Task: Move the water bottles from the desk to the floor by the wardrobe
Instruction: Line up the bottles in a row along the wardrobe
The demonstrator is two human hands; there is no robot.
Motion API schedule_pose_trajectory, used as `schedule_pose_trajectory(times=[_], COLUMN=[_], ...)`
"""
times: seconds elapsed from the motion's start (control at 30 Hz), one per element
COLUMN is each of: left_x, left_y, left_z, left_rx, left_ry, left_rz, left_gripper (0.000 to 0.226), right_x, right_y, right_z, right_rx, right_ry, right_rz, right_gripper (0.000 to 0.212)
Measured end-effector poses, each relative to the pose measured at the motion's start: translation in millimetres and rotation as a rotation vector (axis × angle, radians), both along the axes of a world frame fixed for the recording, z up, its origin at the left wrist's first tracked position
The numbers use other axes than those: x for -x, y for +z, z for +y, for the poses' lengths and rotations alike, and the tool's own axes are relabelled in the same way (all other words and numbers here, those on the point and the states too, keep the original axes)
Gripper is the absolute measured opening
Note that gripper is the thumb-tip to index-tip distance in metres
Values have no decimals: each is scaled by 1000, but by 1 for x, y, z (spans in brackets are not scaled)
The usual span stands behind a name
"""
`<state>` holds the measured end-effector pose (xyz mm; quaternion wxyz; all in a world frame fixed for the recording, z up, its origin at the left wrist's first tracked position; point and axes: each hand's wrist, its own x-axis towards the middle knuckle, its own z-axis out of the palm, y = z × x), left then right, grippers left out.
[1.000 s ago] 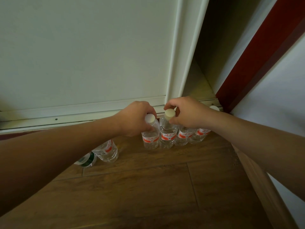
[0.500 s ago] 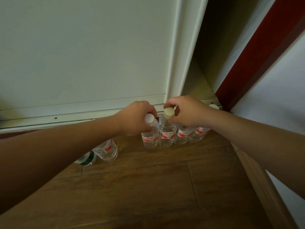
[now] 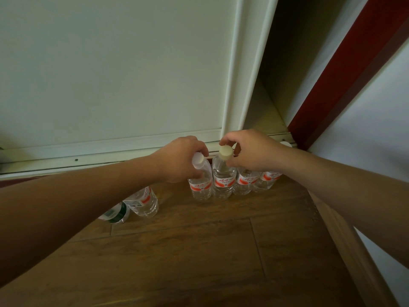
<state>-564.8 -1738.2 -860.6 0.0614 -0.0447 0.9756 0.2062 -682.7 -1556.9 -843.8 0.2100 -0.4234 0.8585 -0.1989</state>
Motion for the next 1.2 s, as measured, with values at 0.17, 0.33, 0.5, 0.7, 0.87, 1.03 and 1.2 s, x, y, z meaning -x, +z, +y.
schedule_pose_trajectory(times=[0.17, 0.33, 0.5, 0.7, 0.87, 1.03, 1.2], left_x=[0, 0, 0, 0, -1, -2, -6], left_y=[0, -1, 0, 1, 0, 3, 7], left_z=[-1, -3, -3, -3, -5, -7, -15], left_rx=[1, 7, 2, -9, -13, -23, -10], left_ry=[8, 13, 15, 21, 21, 25, 44], left_rz=[-2, -3, -10, 0, 14, 13, -1], left_gripper=[48, 51, 56, 56, 52, 55, 59], right_x=[0, 0, 0, -1, -4, -5, -7], right_y=[1, 1, 1, 3, 5, 9, 17], right_z=[-1, -1, -1, -1, -1, -1, -2], right_rx=[-1, -5, -7, -9, -11, -10, -1], right_ry=[1, -5, -6, -6, -8, -6, 1], right_rz=[3, -4, -9, 5, 3, 16, 37], right_gripper=[53, 55, 57, 57, 57, 56, 57])
